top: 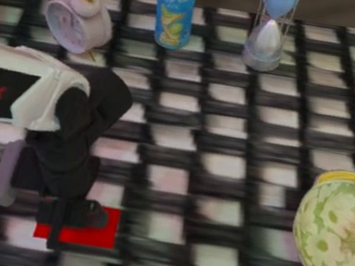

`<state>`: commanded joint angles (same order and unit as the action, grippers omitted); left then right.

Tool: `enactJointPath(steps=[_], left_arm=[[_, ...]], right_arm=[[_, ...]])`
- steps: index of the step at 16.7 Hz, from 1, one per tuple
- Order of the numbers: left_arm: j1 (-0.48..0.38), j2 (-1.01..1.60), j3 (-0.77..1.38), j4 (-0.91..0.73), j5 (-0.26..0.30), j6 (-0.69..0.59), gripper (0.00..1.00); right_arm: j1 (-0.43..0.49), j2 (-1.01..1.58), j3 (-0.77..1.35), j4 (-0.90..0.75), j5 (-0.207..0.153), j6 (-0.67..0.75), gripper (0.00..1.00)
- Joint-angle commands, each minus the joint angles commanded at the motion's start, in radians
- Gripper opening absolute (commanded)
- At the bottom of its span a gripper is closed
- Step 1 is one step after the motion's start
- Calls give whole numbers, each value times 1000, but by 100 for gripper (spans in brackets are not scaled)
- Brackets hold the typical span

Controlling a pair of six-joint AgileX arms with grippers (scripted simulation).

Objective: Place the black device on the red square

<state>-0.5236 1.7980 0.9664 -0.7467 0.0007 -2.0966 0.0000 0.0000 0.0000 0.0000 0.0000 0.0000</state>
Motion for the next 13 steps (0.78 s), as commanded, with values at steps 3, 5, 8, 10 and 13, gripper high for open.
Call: enactJointPath(steps=[3, 5, 8, 10, 13], left_arm=[[0, 0, 0, 0, 0, 0, 68], [0, 0, 0, 0, 0, 0, 83], [0, 0, 0, 0, 0, 0, 100], [0, 0, 0, 0, 0, 0, 100], [0, 0, 0, 0, 0, 0, 100]], right_arm=[[0, 0, 0, 0, 0, 0, 100], [0, 0, 0, 0, 0, 0, 100], [0, 0, 0, 0, 0, 0, 100], [0, 0, 0, 0, 0, 0, 100], [0, 0, 0, 0, 0, 0, 100]])
